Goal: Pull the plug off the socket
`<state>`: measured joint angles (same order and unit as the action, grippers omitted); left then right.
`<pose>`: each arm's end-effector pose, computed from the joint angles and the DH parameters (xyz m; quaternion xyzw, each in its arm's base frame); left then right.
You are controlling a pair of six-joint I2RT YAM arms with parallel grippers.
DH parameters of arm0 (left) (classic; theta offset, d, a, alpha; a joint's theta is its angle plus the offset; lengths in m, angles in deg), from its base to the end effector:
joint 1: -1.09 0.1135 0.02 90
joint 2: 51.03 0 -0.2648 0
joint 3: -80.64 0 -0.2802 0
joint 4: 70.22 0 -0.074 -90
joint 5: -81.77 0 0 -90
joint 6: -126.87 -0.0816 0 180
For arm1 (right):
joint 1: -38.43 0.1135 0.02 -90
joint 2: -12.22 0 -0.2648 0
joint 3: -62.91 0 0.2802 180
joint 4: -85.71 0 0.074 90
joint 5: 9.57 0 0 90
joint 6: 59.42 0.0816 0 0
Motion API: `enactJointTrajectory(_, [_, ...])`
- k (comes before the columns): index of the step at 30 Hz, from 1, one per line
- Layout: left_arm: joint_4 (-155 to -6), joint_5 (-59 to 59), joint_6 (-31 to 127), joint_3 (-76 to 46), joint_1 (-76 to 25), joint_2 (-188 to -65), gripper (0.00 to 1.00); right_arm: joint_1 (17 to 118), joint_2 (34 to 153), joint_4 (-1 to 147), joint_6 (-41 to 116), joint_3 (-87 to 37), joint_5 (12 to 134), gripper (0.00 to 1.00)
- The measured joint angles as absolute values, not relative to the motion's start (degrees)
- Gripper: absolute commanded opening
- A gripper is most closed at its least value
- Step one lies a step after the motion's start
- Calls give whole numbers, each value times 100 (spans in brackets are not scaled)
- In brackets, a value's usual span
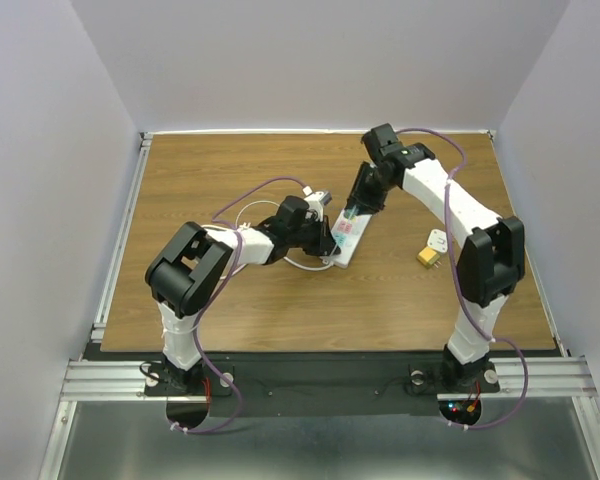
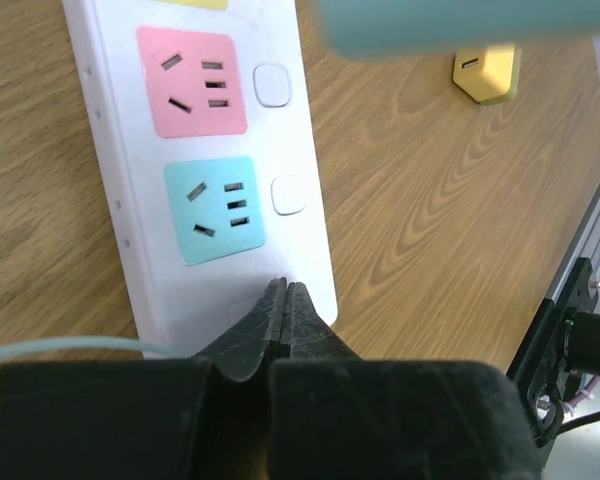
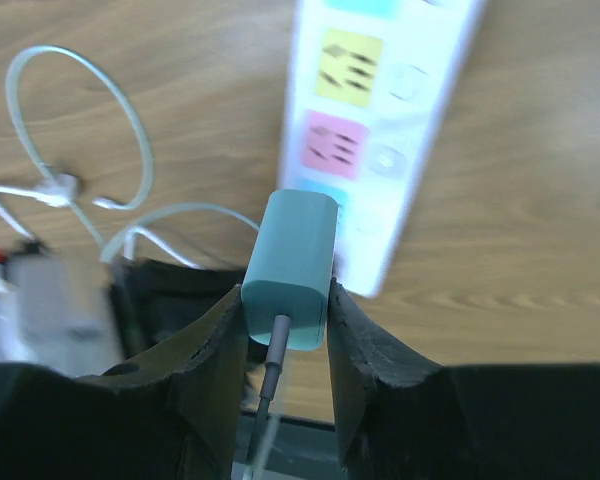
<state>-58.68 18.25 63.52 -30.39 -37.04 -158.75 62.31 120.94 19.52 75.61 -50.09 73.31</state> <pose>0.3314 -0.3064 0.1231 0.2018 0.8148 -0.4367 0.3235 0.4141 0.1944 0.2485 0.1629 0.9546 0.1867 0.1656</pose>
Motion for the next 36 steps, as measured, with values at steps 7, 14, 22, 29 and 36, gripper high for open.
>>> enactJointTrajectory(7, [-6266, 1781, 6324, -3059, -3601, -15687, 0, 6130, 10488, 1627, 7395, -3711, 7902, 0])
enactJointTrajectory(14, [-7217, 1676, 6171, -2489, -3396, -15650, 0, 6128, 9205, 1583, 7623, -2199, 8531, 1])
enactJointTrajectory(22, [-7892, 1663, 6094, -1149, -3151, -15158, 0, 6060, 9633, 1531, 7929, -1211, 9370, 1])
enactJointTrajectory(29, [-7986, 1674, 6101, -895, -3066, -14133, 0, 5901, 9806, 1531, 7992, -922, 10081, 0])
enactJointTrajectory(36, [-8202, 1659, 6134, -1107, -2957, -13313, 0, 5793, 10182, 1515, 7986, -723, 10756, 4])
